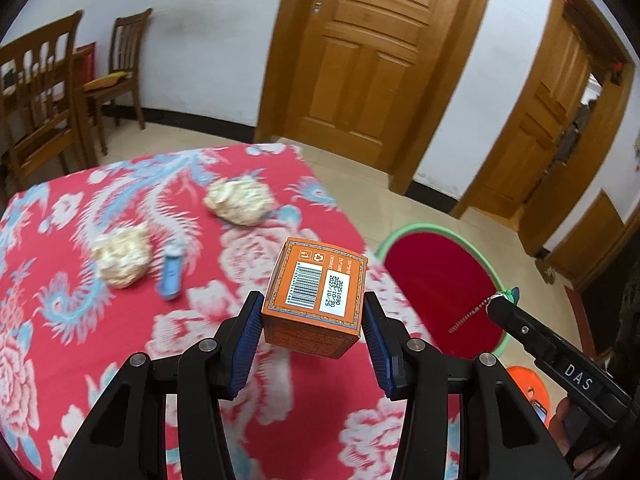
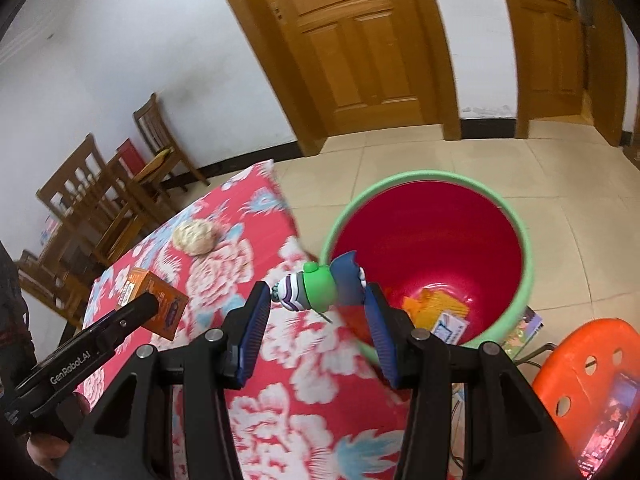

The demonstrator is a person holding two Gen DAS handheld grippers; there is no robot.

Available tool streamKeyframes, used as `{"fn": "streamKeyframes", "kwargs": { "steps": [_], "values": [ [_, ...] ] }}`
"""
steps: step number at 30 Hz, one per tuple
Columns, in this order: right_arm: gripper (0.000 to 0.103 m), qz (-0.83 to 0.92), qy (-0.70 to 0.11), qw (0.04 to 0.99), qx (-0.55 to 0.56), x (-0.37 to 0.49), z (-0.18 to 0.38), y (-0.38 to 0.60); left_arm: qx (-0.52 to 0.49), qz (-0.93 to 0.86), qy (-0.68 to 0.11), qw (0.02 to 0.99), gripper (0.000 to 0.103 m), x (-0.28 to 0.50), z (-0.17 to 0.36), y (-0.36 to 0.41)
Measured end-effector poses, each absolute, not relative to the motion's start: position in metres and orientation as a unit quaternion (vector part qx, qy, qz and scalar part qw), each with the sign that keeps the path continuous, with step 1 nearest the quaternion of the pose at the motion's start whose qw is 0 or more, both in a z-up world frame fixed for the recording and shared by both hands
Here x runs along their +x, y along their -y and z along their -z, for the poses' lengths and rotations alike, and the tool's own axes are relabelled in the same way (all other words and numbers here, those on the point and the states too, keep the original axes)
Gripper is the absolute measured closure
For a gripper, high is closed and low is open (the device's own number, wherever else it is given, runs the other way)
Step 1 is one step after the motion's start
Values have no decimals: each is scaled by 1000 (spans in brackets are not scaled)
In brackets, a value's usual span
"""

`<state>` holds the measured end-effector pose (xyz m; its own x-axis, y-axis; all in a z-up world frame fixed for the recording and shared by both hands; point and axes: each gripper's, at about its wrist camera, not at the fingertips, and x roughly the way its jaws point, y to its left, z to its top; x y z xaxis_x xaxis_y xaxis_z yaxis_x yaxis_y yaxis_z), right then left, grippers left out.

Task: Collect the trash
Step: 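Carry orange box and toy over the red bin and release both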

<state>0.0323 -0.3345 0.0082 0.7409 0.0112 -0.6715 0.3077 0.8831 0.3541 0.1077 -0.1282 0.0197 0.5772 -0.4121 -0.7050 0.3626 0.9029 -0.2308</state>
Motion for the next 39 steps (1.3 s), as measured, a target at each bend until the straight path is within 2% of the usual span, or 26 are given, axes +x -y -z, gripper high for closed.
{"fn": "streamKeyframes", "kwargs": {
  "steps": [20, 32, 34, 39],
  "values": [
    [52, 149, -356, 878, 282, 25, 25, 412, 37, 298, -413, 860, 53, 117, -1, 242],
    [51, 166, -372, 859, 311, 27, 48, 435, 63, 316, -428, 844, 52, 121, 18, 277],
    [51, 166, -370, 859, 312, 27, 48, 438, 61, 317, -428, 844, 49, 121, 18, 278],
    [51, 168, -365, 860, 315, 25, 45, 441, 57, 315, -428, 845, 48, 122, 17, 278]
  ]
}}
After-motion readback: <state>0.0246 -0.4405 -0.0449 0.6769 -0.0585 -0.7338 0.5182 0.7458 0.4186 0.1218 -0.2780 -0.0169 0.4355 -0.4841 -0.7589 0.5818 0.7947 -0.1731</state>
